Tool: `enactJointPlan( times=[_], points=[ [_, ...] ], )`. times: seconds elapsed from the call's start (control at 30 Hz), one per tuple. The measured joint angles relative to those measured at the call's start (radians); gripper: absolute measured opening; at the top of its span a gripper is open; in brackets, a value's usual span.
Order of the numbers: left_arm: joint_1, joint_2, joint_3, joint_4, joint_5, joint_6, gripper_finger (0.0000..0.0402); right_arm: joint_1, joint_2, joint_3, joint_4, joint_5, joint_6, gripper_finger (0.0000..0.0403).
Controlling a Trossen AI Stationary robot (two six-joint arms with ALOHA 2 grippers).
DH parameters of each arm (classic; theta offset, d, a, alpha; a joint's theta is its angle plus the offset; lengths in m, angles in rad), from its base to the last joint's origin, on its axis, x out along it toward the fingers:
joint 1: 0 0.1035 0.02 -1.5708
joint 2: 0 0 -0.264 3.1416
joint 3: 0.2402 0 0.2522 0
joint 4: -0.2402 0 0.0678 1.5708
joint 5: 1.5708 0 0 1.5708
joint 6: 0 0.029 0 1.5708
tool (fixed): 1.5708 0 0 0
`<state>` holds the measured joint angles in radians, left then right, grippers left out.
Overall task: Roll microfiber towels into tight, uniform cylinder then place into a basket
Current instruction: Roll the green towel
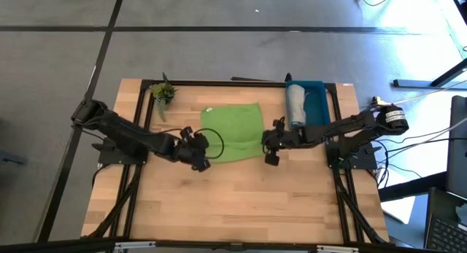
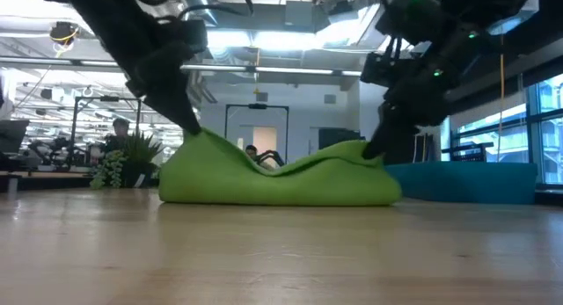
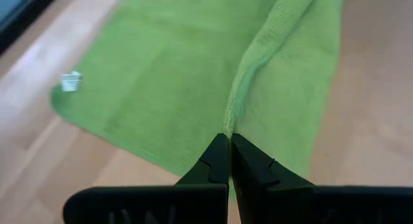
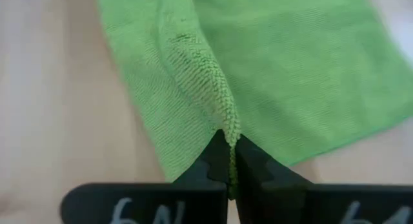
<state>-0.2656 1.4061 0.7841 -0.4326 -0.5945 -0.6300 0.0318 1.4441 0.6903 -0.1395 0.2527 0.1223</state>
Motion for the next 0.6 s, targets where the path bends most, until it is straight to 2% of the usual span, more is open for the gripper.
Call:
enactJointPlan(
  times=[0.3, 0.6],
  points=[
    [0.107, 0.000, 0.000, 0.000, -0.117, 0.031, 0.0000, -0.157, 0.028, 0.000, 0.093, 0.068, -0.087, 0.0005],
    [0.221, 0.038, -0.009, 0.025, -0.136, 0.044, 0.0000, -0.273, 0.126, 0.000, 0.262, 0.069, -0.211, 0.0005]
  ],
)
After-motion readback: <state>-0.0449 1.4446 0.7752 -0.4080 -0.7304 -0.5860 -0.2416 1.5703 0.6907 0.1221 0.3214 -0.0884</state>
